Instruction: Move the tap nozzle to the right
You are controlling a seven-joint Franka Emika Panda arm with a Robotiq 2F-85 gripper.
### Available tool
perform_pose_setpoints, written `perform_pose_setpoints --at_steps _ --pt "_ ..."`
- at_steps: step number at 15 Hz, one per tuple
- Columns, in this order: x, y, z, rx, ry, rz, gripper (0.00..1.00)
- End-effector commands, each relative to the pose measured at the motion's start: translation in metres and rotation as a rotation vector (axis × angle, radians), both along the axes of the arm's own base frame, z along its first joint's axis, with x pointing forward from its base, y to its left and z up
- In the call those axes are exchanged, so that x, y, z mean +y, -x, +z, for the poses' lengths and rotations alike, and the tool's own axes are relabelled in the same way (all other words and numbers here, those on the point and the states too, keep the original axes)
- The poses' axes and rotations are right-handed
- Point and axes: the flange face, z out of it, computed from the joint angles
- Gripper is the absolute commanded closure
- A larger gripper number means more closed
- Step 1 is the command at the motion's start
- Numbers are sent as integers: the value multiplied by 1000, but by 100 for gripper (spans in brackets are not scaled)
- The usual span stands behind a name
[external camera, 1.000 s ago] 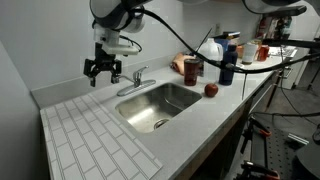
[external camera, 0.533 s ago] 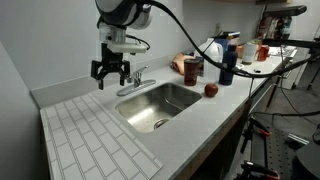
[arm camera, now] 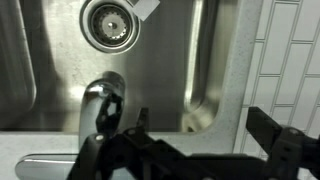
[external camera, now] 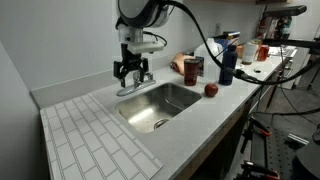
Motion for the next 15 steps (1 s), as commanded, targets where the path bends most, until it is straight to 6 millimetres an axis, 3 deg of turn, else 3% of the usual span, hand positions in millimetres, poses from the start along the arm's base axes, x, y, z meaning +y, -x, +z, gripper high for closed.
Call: perform_pose_setpoints --at_steps 1,5,8,15 --pt "-24 28 3 -28 106 -48 0" --pt "-31 40 1 -42 161 -81 0" --pt "-24 45 6 -58 171 -91 0" --pt "-5 57 46 -109 131 -78 0"
